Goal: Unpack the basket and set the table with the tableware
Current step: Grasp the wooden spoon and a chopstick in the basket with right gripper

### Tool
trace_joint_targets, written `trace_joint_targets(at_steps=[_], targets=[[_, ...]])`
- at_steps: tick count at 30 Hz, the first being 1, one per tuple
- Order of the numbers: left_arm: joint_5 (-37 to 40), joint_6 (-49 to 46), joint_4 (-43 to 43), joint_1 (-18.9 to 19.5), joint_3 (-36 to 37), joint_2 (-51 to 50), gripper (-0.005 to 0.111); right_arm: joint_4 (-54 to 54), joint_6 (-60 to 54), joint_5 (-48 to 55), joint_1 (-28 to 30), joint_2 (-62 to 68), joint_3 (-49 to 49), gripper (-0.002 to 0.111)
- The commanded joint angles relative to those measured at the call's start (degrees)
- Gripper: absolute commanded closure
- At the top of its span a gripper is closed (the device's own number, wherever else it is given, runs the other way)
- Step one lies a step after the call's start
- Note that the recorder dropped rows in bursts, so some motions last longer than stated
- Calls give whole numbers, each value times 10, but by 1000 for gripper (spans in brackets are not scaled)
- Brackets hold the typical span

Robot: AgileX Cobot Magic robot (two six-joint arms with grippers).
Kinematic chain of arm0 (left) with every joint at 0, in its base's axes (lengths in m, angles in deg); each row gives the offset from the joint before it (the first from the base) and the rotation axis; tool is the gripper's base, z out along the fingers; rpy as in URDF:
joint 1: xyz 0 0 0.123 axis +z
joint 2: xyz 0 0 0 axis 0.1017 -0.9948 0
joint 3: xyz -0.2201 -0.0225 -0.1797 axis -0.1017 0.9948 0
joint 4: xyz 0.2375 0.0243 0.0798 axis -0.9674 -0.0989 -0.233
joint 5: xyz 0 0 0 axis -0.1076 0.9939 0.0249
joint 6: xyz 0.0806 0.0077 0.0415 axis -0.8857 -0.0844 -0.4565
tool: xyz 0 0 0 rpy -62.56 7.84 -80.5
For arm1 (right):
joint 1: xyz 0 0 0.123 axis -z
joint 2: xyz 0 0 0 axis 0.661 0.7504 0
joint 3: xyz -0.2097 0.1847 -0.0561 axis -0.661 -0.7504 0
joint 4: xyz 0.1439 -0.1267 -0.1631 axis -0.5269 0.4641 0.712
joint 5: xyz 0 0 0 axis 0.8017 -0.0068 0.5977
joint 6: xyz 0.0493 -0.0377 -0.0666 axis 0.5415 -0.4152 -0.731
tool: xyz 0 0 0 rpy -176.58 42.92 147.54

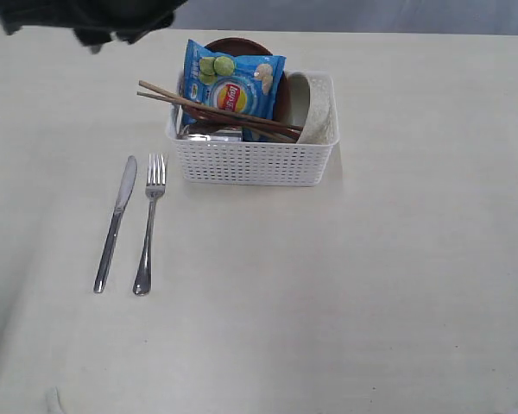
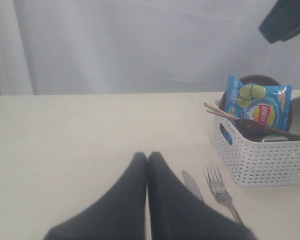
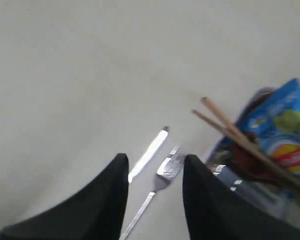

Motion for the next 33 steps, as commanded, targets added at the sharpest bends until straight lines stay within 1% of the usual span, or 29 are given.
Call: trace_joint_targets(at_steps=[1,6,10,12,14,16,17,21,26,33], targets=[[-7,0,2,-1,2,2,107,-8,-125,50,59,-3,0,73],[-7,0,2,-1,2,2,107,-85,-313,71,104,24,0,73],[-7,0,2,-1,2,2,107,-91,-398,54,108,49,0,72],[-7,0,2,-1,2,2,107,-92,-431,43,108,63,0,68],[-7,0,2,-1,2,2,107,-100,-456,39,108,78,0,59],[-7,0,2,-1,2,2,107,-96,-465,33,108,92,0,47],[-7,0,2,-1,2,2,107,-95,-465,30,108,99,0,45],[-7,0,2,-1,2,2,107,-89,-465,14,112,126,0,49],[-7,0,2,-1,2,2,107,-69,-465,7,113,153,0,49],[-7,0,2,-1,2,2,107,-67,-458,-59,127,187,0,49]])
